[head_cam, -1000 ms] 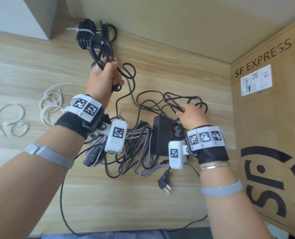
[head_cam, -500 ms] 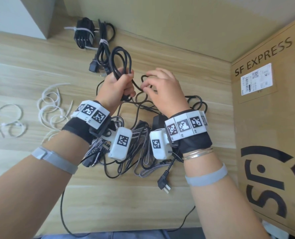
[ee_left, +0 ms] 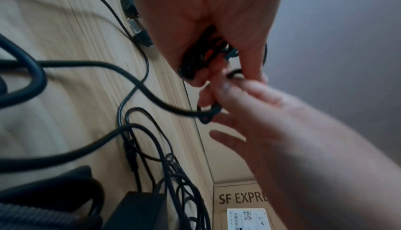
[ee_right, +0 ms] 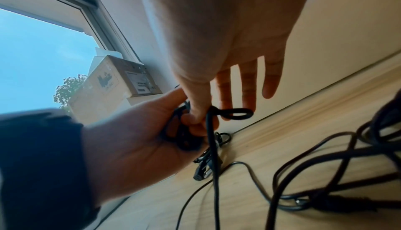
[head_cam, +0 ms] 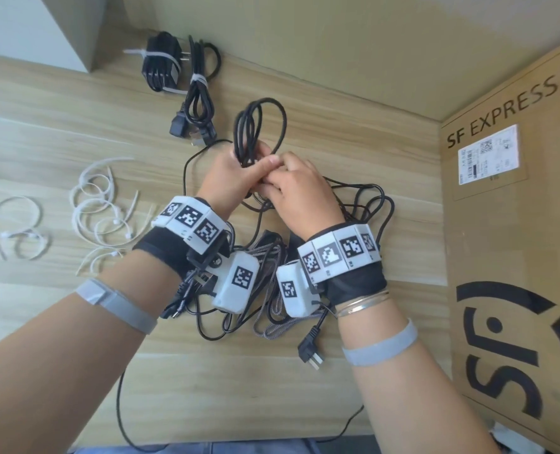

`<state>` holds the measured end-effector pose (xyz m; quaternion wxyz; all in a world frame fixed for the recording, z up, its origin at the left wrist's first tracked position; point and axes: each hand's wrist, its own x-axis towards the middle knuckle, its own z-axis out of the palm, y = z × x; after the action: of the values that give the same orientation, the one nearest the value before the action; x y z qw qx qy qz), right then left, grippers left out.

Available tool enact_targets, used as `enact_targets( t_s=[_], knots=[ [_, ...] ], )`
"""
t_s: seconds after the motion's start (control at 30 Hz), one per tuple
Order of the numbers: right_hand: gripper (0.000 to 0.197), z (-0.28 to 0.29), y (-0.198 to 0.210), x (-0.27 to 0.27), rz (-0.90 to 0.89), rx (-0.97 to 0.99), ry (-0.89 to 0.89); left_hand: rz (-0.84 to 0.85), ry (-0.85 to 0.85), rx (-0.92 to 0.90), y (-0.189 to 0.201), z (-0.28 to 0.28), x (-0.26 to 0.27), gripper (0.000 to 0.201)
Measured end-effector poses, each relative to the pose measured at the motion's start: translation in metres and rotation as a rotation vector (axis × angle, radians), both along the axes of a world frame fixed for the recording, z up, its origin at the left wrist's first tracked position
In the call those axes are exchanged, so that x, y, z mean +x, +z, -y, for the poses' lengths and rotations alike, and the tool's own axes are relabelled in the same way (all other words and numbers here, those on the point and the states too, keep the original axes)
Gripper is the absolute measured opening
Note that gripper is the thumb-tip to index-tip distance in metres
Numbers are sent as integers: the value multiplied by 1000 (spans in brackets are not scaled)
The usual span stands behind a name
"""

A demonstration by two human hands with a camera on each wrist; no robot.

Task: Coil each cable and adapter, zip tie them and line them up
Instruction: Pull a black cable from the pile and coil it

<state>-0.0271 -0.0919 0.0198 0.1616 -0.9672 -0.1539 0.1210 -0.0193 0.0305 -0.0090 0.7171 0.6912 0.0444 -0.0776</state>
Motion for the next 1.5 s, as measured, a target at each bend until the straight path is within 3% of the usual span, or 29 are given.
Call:
enact_targets(
  t_s=[0.1,0.17,0.27,0.37,0.47,0.63,0.77,0.97,1.3,1.5],
  knots=[
    [15,3,-5,0,-4,91,-71,-36,107,11,1,1,4,31],
    [6,11,-8,-1,-42,184,-165,-50,118,-56,-1,-5,8,29],
    [6,13,-8,-3,-82,178,-188,-29,3,-56,-3,-7,7,26],
    [20,5,-6,-1,-111,101,-158,1,-94,30,-1,0,2,19],
    [28,-3,-8,1,-94,80,-129,-17,-35,99,-3,3,2,14],
    [16,-1,-10,-2,-15,224,-170,-49,11,180,0,3,4,26],
    [33,5,-9,-5,53,383,-313,-95,81,-63,-3,-3,3,22],
    [25,18,-9,-1,-83,440,-470,-52,122,-294,0,-13,9,28],
    [25,31,-7,1,15,460,-522,-57,99,58,-4,-23,12,24],
    [28,30,-5,4,-117,464,-287,44,-89,330,-7,-24,13,16]
  ],
)
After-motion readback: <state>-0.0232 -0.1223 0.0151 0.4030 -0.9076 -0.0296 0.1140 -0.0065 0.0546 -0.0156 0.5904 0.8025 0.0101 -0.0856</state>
